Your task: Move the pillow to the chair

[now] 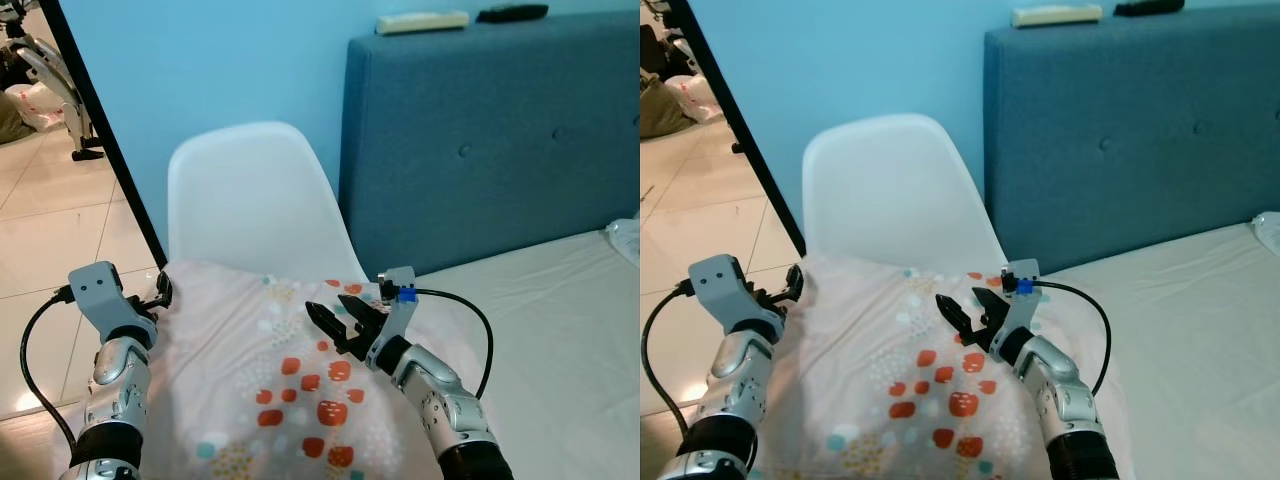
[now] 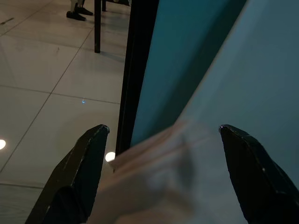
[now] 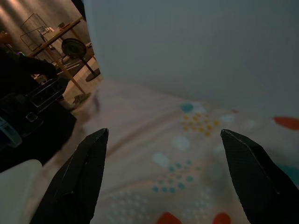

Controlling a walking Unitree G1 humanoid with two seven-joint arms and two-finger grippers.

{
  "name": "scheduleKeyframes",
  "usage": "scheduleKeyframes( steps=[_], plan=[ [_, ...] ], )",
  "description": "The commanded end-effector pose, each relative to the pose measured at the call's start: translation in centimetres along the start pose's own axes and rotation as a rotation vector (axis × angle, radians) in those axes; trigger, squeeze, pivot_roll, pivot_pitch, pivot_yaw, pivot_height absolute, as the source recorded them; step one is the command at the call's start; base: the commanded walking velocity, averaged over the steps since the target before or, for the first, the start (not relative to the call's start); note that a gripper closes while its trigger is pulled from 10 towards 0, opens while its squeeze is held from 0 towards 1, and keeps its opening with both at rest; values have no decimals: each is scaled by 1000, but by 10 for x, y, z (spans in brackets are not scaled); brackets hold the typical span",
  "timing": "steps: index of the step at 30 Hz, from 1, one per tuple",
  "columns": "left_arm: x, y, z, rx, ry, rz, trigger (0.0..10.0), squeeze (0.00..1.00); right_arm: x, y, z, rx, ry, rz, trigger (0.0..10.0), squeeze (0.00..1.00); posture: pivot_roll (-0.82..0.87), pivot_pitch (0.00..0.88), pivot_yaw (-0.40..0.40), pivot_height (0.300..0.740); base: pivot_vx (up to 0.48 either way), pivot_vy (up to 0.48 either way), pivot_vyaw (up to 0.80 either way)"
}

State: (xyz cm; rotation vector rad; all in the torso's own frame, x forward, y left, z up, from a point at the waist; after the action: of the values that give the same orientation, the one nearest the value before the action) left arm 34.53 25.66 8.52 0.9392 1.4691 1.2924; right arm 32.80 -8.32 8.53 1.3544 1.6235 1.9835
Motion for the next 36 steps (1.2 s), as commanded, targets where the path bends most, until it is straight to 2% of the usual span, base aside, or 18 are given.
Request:
scheduleKeyframes(
  steps=[1, 9, 14, 16, 18, 20, 21, 24, 25, 29, 36],
  plan=[
    [2, -17, -7, 61, 2, 24, 10000, 0, 1, -9, 0, 36, 4, -12, 10000, 0, 10, 0, 27, 673, 0, 0, 0],
    [-3, -41, -18, 145, -30, 27, 10000, 0, -8, -20, -4, 96, -40, -43, 10000, 0, 8, 0, 27, 703, 0, 0, 0],
    [-6, -62, -30, 225, -69, 38, 10000, 0, -21, -38, -9, 191, -109, -78, 10000, 0, 9, 0, 25, 723, 0, 0, 0],
    [-5, -82, -42, 302, -85, 65, 10000, 0, -32, -55, -17, 245, -158, -62, 10000, 0, 10, 0, 24, 738, 0, 0, 0],
    [-4, -90, -47, 334, -84, 66, 10000, 0, -36, -62, -20, 267, -181, -55, 10000, 0, 10, 0, 23, 740, 0, 0, 0],
    [0, -110, -62, 415, -85, 106, 10000, 0, -47, -82, -33, 328, -251, -42, 10000, 0, 8, 0, 24, 740, 0, 0, 0],
    [0, -110, -62, 415, -85, 106, 10000, 0, -47, -82, -33, 328, -251, -42, 10000, 0, 8, 0, 24, 740, 0, 0, 0],
    [6, -133, -84, 515, -62, 77, 10000, 0, -56, -101, -49, 360, -310, -11, 10000, 0, 4, 0, 25, 740, 0, 0, 0],
    [6, -133, -84, 515, -62, 77, 10000, 0, -56, -101, -49, 360, -310, -11, 10000, 0, 4, 0, 25, 740, 0, 0, 0],
    [4, -149, -101, 587, -72, 48, 10000, 0, -64, -117, -63, 392, -374, 5, 10000, 0, -1, 0, 26, 740, 0, 0, 0],
    [0, -159, -109, 643, -80, 43, 10000, 0, -71, -132, -77, 455, -441, 1, 10000, 0, -6, 0, 32, 740, -245, 0, 0]
  ],
)
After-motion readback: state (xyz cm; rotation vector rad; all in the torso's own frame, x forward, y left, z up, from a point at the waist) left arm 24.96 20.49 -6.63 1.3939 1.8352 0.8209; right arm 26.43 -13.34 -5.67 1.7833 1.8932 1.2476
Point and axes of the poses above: a point about 5 cm out from each wrist's last joint towards the gripper, its own z axis pointing out of the wrist towards the gripper, its own y axis along the axis of the wrist's last joint, x = y × z, the point moved 3 cm from there along z, pointing out of the wrist towards the gripper, and after that the axes turned 6 degrees about z, right-handed, at the moved point
